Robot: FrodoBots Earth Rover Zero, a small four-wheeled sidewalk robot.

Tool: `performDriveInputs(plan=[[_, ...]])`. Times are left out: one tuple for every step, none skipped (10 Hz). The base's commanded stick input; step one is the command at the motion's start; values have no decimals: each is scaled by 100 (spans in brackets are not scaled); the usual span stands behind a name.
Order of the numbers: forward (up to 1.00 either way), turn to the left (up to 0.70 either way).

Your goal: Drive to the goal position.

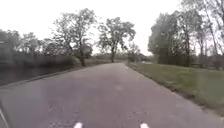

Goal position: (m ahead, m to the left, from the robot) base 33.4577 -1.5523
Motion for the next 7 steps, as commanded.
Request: performDriveInputs(plan=[[100,0],[100,0],[100,0],[100,0],[100,0],[100,0],[100,0]])
